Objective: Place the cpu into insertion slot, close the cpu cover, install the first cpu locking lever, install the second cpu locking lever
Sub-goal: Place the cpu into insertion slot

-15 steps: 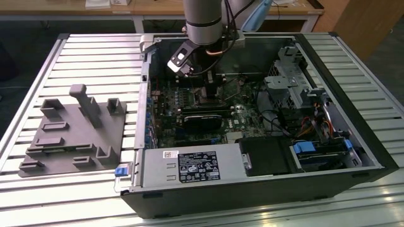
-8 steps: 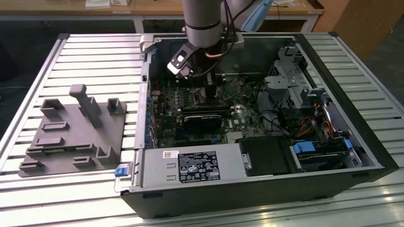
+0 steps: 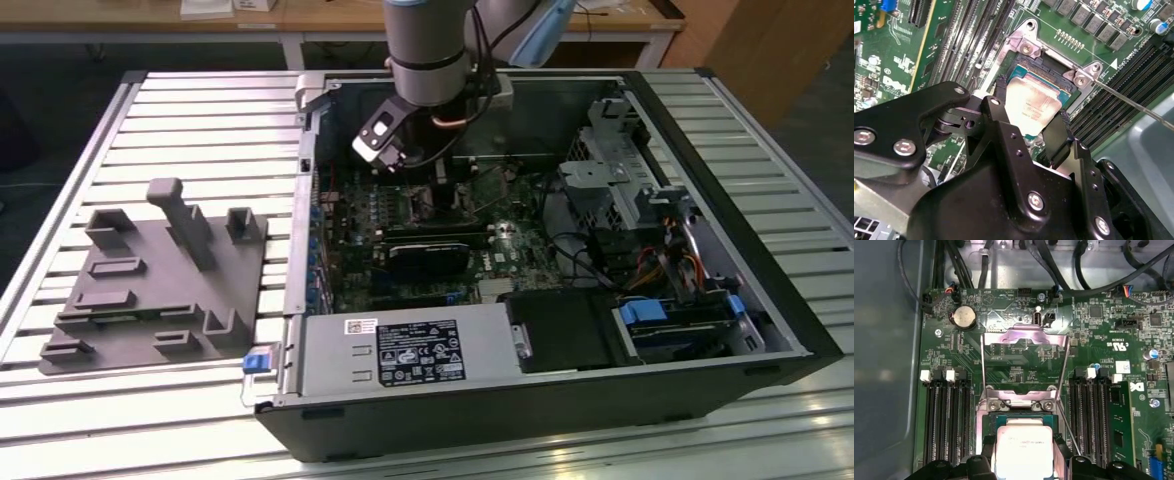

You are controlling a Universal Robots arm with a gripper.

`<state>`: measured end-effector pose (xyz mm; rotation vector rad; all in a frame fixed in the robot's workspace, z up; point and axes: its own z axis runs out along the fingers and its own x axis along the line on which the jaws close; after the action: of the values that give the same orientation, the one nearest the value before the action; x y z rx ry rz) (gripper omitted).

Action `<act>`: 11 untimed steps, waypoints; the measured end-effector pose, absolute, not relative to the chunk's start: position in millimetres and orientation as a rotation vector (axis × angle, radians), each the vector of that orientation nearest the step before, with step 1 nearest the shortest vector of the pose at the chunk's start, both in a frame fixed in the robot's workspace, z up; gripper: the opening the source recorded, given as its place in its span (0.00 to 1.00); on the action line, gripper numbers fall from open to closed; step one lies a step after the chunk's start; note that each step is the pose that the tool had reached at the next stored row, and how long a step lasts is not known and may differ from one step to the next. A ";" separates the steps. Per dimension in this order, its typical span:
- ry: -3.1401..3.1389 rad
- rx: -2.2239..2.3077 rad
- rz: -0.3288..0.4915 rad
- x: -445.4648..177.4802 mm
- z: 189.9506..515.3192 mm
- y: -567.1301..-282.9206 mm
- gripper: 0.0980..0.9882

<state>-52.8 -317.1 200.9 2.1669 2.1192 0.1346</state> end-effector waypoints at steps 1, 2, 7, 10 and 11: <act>2.120 2.168 0.137 -52.8 200.0 -317.1 0.49; 2.121 2.170 0.139 -52.8 199.0 -317.1 0.49; 2.123 2.172 0.144 -52.9 195.5 -317.1 0.49; 2.124 2.174 0.146 -53.4 194.5 -317.1 0.49; 2.124 2.174 0.146 -53.6 194.2 -317.1 0.49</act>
<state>-53.6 -317.1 194.2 2.1737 2.1240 0.1462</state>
